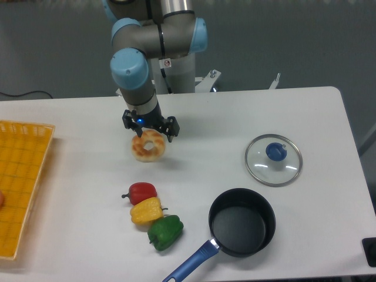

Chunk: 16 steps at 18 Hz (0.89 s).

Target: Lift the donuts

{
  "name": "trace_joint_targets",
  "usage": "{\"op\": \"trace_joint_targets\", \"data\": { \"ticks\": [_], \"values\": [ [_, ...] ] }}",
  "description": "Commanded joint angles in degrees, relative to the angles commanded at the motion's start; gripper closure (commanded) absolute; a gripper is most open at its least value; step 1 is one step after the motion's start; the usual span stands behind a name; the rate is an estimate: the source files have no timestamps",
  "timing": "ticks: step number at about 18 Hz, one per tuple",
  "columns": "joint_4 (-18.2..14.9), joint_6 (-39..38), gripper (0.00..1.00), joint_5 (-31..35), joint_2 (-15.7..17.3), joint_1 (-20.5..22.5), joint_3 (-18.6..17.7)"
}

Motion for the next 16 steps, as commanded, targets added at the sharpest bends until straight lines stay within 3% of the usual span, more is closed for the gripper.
{"op": "trace_joint_targets", "data": {
  "ticks": [16],
  "values": [
    [0.53,12.83,0.0,-2.03,-3.69,3.87,0.7]
  ]
}}
